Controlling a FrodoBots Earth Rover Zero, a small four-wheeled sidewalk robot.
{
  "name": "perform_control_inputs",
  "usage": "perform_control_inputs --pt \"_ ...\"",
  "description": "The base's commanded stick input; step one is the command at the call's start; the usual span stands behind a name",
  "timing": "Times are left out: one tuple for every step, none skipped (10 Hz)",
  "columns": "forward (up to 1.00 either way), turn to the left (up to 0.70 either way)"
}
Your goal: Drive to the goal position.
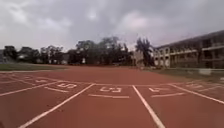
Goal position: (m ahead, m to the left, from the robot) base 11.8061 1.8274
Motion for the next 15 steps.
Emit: perform_control_inputs --pt "0.45 0.0" --pt "0.45 0.0" --pt "0.45 0.0" --pt "0.45 0.0" --pt "0.45 0.0" --pt "0.45 0.0" --pt "0.45 0.0" --pt "0.45 0.0" --pt "0.45 0.0" --pt "0.45 0.0" --pt "0.45 0.0" --pt "0.45 0.0" --pt "0.45 0.0" --pt "0.45 0.0" --pt "0.45 0.0"
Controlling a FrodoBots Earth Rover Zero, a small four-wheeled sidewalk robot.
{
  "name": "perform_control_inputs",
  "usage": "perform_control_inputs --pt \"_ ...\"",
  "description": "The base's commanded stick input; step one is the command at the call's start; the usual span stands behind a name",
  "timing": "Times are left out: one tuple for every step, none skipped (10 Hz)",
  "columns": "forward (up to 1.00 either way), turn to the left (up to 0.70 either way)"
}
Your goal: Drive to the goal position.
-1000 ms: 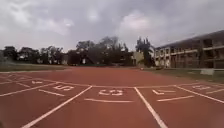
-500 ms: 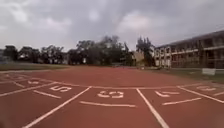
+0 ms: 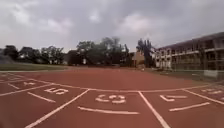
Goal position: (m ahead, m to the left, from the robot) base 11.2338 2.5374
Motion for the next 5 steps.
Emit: perform_control_inputs --pt "0.45 0.0" --pt "0.45 0.0" --pt "0.45 0.0" --pt "0.45 0.0" --pt "0.45 0.0"
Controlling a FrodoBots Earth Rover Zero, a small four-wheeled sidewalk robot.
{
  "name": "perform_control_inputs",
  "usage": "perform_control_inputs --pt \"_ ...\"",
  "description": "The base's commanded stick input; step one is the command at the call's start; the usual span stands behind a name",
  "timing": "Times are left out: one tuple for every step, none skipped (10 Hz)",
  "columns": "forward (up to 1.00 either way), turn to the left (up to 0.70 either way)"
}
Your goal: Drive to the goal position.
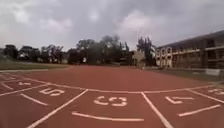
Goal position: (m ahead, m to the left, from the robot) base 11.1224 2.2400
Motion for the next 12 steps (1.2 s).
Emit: perform_control_inputs --pt "0.45 0.0" --pt "0.45 0.0" --pt "0.45 0.0" --pt "0.45 0.0" --pt "0.45 0.0" --pt "0.45 0.0" --pt "0.45 0.0" --pt "0.45 0.0" --pt "0.45 0.0" --pt "0.45 0.0" --pt "0.45 0.0" --pt "0.45 0.0"
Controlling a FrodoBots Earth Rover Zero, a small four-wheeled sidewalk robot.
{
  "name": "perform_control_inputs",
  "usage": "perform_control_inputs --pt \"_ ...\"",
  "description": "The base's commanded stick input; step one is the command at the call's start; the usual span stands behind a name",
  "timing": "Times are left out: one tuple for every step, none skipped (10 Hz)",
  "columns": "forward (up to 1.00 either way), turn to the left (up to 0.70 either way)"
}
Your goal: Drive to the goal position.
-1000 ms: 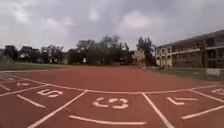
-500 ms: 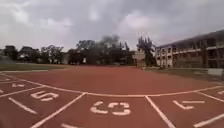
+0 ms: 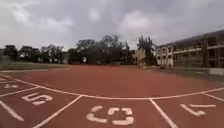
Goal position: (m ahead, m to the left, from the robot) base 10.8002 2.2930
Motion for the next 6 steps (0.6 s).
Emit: perform_control_inputs --pt "0.45 0.0" --pt "0.45 0.0" --pt "0.45 0.0" --pt "0.45 0.0" --pt "0.45 0.0" --pt "0.45 0.0"
